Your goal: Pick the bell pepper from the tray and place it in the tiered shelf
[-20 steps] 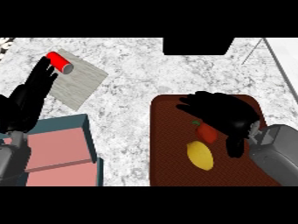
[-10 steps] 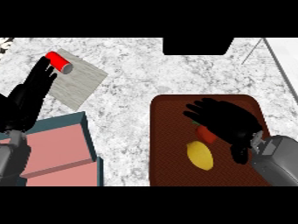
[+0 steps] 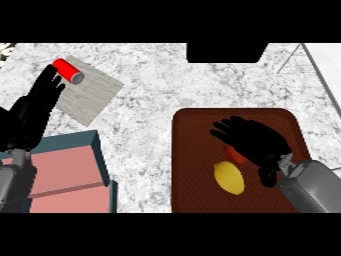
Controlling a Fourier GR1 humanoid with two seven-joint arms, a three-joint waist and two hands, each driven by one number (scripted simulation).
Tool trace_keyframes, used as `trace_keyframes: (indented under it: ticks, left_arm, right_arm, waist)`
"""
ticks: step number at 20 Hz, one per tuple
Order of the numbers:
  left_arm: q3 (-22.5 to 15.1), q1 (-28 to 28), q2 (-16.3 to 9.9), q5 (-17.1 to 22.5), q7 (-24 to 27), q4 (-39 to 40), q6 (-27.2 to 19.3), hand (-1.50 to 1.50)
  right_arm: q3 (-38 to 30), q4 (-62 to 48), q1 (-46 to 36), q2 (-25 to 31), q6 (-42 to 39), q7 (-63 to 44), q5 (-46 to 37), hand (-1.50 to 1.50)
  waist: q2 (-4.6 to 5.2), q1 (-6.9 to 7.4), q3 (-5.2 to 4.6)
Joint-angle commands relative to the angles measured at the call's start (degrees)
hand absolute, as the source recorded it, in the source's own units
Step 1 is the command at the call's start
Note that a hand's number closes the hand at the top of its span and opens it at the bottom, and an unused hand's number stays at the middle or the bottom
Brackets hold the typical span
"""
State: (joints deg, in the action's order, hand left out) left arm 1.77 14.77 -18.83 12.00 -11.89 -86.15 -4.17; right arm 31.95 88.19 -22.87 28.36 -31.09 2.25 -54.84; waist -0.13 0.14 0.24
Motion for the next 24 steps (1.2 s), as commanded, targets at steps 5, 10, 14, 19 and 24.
trace_keyframes:
  ticks: [5,10,14,19,24]
  left_arm:
    - [-0.2,-1.2,3.2,-1.9,-2.6,-2.4,-0.3,0.0]
    - [0.5,-1.3,3.6,-3.1,-0.6,-0.2,1.2,0.0]
    - [1.0,-0.7,5.0,-3.1,0.1,0.3,1.6,0.0]
    - [1.6,-1.9,4.5,-3.7,0.0,-0.4,3.1,0.0]
    - [2.9,0.9,3.9,-3.5,-2.9,0.1,3.1,0.0]
  right_arm:
    - [-2.5,-8.1,-0.2,-5.9,2.5,3.7,-6.1,-1.5]
    - [-3.1,-14.7,-1.7,-9.3,4.7,6.0,-9.3,-1.5]
    - [-3.1,-14.9,1.9,-9.5,7.2,6.7,-11.9,-1.5]
    - [-4.9,-23.4,-4.1,-12.1,5.2,9.5,-13.4,1.5]
    - [-1.5,-22.7,0.6,-9.9,15.9,14.9,-18.6,1.5]
  waist:
    - [0.14,0.02,-0.24]
    - [0.21,0.12,-0.24]
    - [0.15,-0.14,-0.24]
    - [0.21,0.31,-0.24]
    - [0.17,0.01,-0.22]
